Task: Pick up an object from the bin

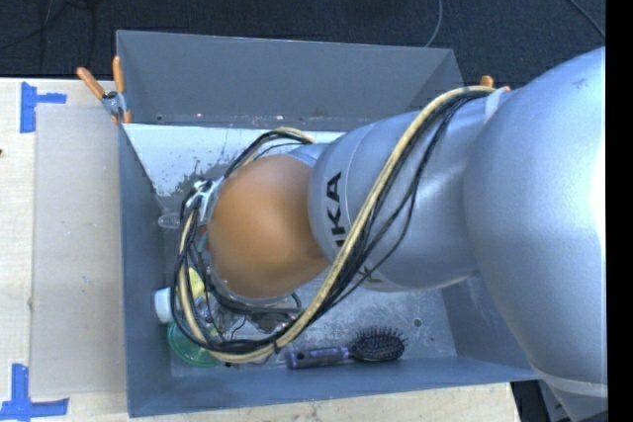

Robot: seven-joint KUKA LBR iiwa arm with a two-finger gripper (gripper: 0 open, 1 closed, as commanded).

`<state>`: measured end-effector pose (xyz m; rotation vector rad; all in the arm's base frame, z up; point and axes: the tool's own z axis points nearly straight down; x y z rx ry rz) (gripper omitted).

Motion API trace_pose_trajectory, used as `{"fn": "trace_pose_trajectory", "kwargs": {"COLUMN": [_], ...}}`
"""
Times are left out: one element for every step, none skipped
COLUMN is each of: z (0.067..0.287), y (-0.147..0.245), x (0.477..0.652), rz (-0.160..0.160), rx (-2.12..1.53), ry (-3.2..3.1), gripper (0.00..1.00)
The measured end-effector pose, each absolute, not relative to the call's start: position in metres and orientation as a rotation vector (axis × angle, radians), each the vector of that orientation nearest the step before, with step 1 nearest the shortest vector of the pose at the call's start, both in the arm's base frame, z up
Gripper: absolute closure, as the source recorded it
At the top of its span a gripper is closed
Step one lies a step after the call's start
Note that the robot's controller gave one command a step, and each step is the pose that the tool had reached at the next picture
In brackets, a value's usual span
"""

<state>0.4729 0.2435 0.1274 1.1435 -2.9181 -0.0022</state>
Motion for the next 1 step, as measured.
{"fn": "trace_pose_trajectory", "kwargs": {"z": [0.1381], "y": [0.2438], "x": [0.4731], "rz": [-0.003], "rx": [1.143], "ry": [-2.92], "gripper": [1.0]}}
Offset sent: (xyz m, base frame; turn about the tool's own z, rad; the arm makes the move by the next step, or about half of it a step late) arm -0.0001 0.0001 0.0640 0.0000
